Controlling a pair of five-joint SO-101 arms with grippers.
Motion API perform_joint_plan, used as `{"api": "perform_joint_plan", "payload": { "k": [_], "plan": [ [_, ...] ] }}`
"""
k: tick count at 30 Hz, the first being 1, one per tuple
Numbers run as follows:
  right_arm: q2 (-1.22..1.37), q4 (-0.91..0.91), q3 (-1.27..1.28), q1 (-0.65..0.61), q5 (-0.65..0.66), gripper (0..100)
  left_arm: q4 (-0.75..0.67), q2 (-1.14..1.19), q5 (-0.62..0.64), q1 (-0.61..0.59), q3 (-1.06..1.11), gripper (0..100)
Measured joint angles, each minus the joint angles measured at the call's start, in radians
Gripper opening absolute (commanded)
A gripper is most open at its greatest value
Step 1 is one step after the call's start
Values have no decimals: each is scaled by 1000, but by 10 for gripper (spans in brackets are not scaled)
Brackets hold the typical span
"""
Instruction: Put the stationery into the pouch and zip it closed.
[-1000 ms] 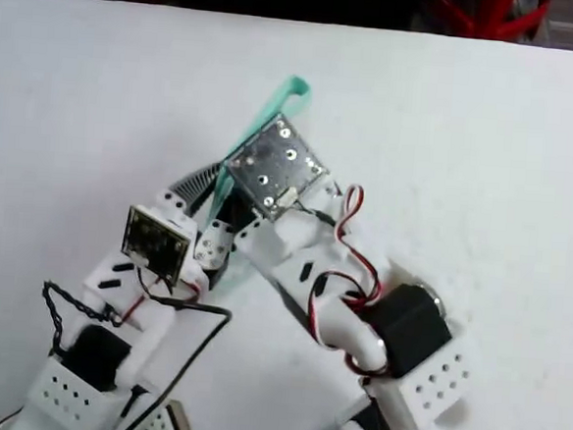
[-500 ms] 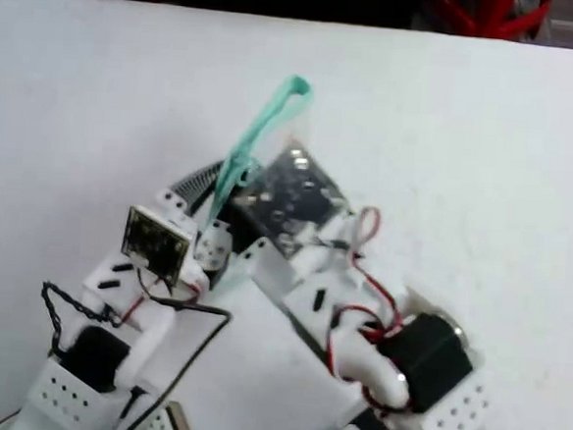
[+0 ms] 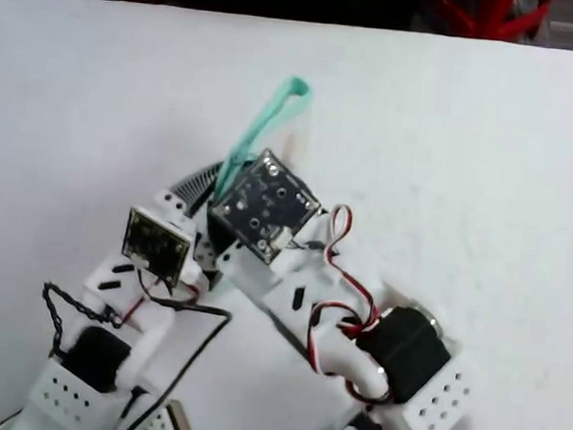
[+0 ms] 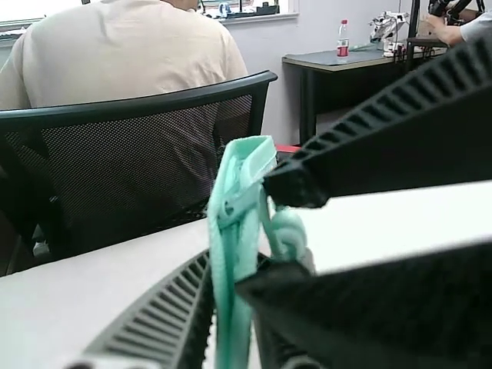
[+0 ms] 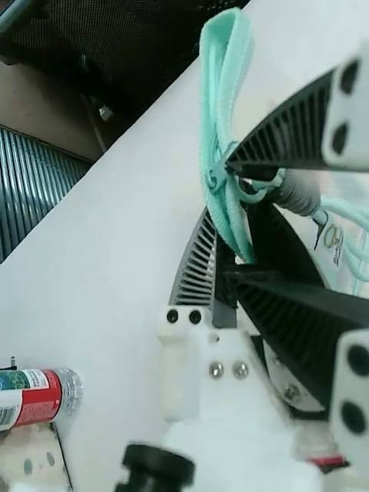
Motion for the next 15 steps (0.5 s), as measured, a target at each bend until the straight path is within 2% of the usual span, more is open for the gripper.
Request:
{"api": "perform_joint_plan", "payload": {
  "k": [5,15],
  "plan": [
    [21,-18,9,60,6,180,0,0,0,0,0,24],
    [23,-78,14,68,72,180,0,0,0,0,0,24]
  ]
}}
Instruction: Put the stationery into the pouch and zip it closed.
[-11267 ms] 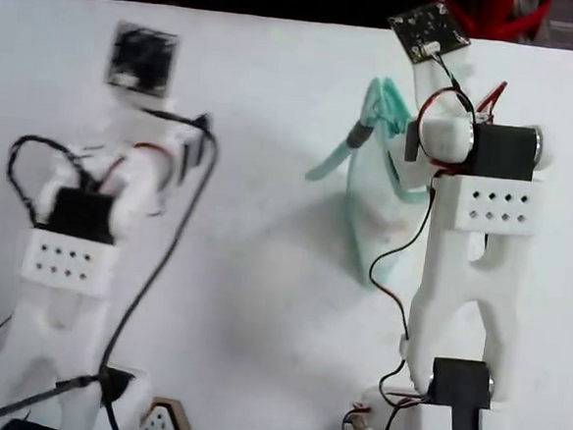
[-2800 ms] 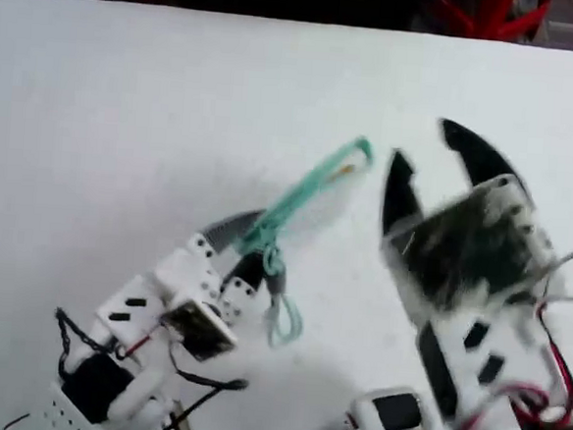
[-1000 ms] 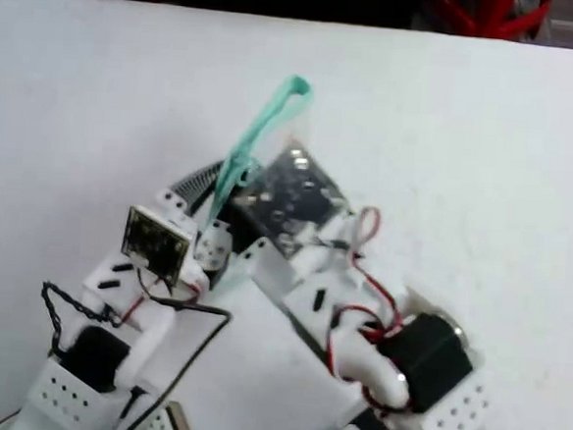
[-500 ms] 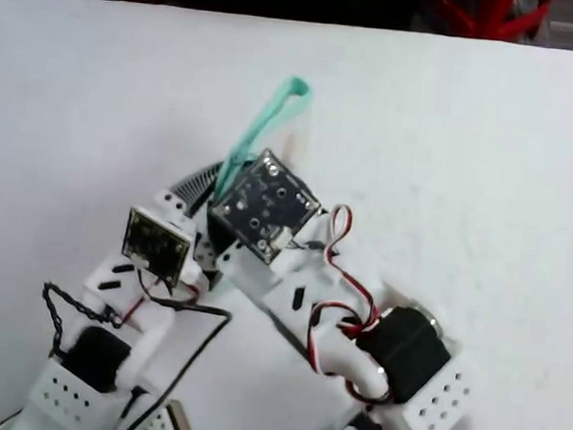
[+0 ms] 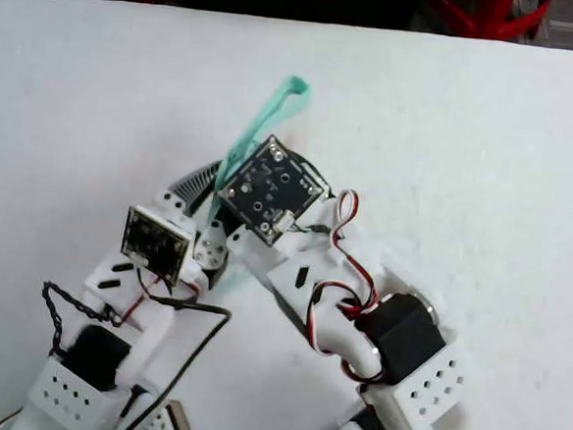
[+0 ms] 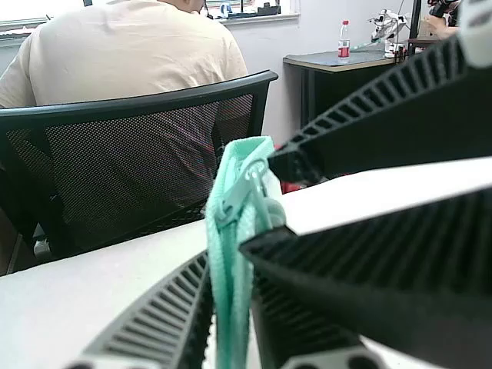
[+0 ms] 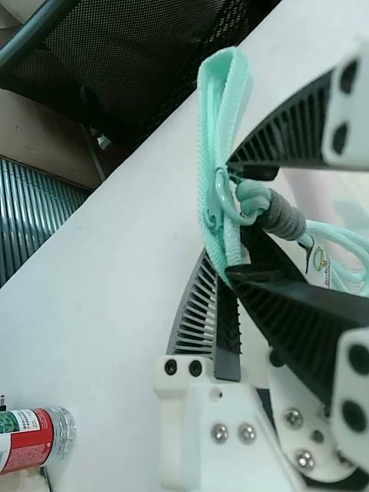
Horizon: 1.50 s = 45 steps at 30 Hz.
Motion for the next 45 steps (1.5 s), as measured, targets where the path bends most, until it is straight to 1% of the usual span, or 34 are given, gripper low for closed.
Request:
{"api": "perform_joint_plan", "payload": {
  "k": [5,14,19,22,25,30,36,39,41,45],
  "plan": [
    [11,-25,0,6,9,180,0,0,0,0,0,24],
    [141,-43,-15,48,147,175,-2,0,0,-2,-2,24],
    [153,-43,-17,49,261,59,-2,0,6,-3,-2,24],
    [158,-46,-17,51,365,22,-2,0,8,-3,-2,24],
    [160,-41,-18,58,474,19,-2,0,9,-3,0,24],
    [160,-37,-20,57,569,19,0,0,11,-3,0,24],
    [163,-44,-18,120,598,19,0,2,8,-3,0,24],
    [216,-77,14,192,606,19,0,6,8,2,3,24],
    [222,-84,21,216,606,19,0,6,8,0,0,24],
    [229,-94,18,224,603,19,0,6,8,0,0,24]
  ]
}}
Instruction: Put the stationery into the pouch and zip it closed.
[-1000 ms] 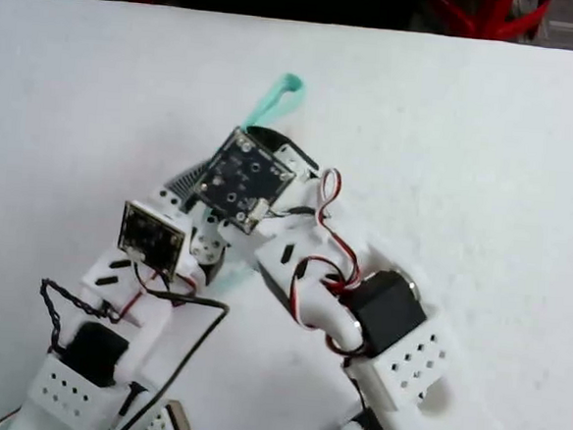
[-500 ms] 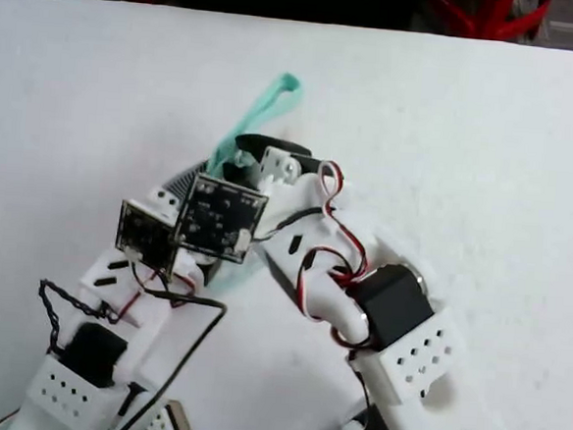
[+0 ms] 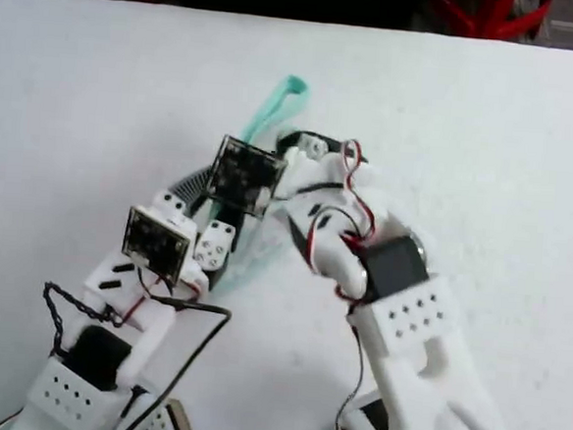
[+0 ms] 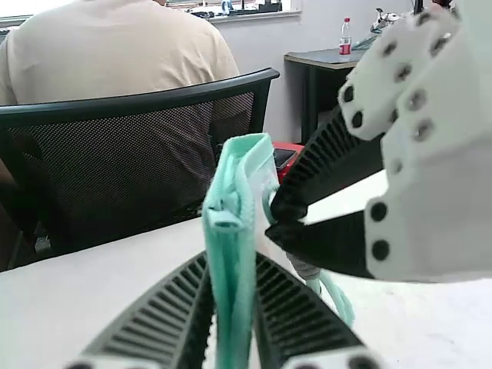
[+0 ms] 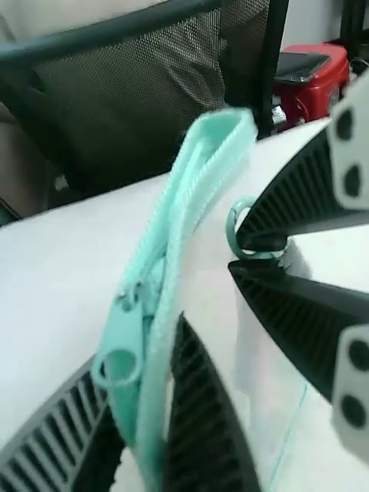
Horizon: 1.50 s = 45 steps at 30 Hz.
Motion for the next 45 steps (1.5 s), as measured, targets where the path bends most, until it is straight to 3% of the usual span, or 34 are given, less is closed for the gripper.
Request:
{"api": "perform_joint_plan", "payload": {
  "k": [12,20,30,45],
  "plan": [
    [-8,-2,0,9,0,19,0,0,0,0,0,24],
    [-149,-2,0,8,-49,19,0,0,0,0,0,24],
    [-187,-2,0,157,-51,19,0,0,0,0,0,24],
    [-417,144,-2,37,-55,19,-2,0,0,0,8,24]
  ]
}}
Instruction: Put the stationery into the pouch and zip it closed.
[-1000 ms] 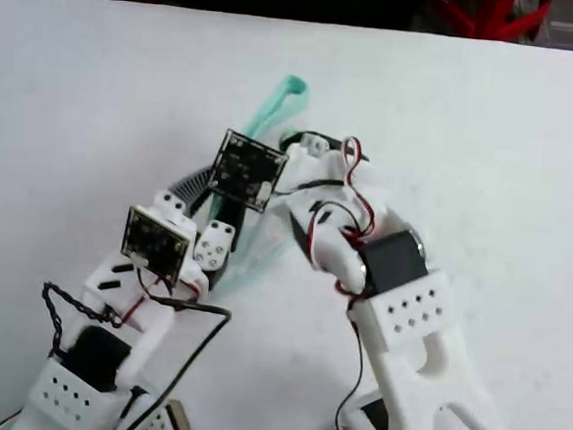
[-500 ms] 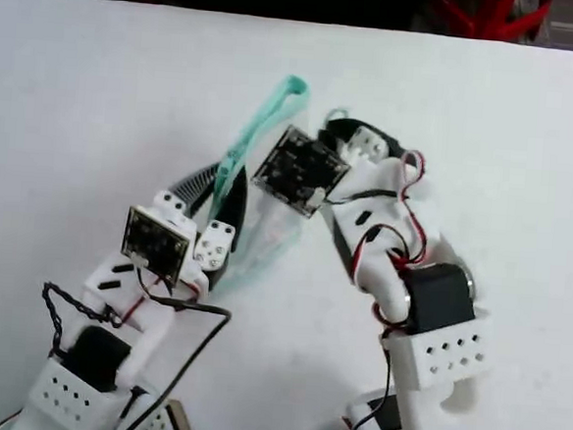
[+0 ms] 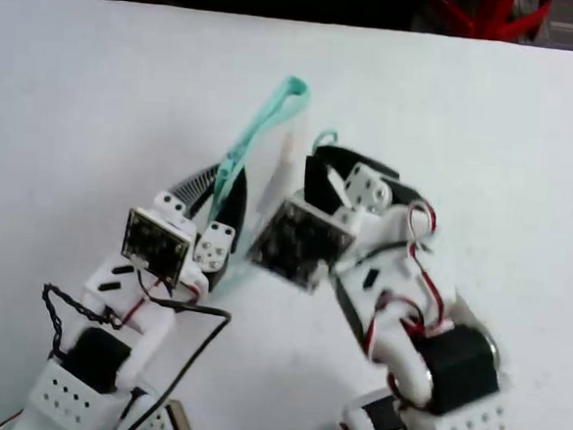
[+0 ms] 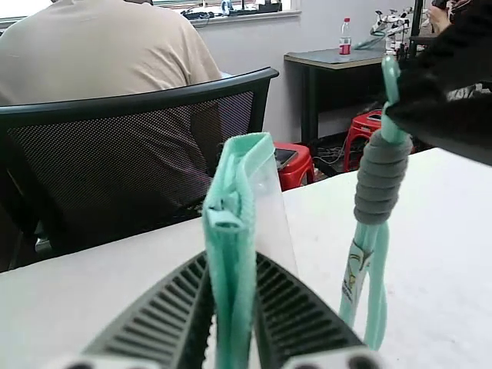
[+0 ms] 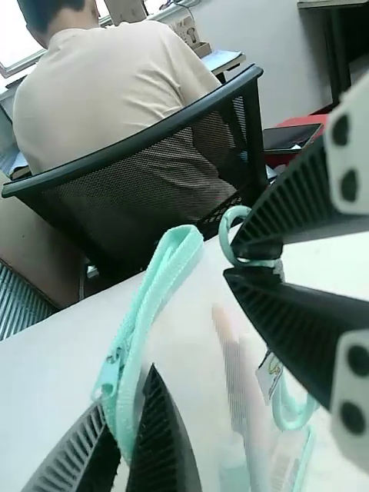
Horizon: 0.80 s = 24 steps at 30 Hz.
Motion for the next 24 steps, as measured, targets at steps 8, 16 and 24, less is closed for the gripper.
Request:
{"api": "perform_joint_plan", "payload": {
  "k": [8,16,24],
  "plan": [
    [-15,26,64,34,0,19,0,0,0,0,0,24],
    [-15,26,302,226,0,21,0,0,0,0,0,24],
    [-14,26,522,252,89,59,0,0,0,0,0,24]
  ]
}}
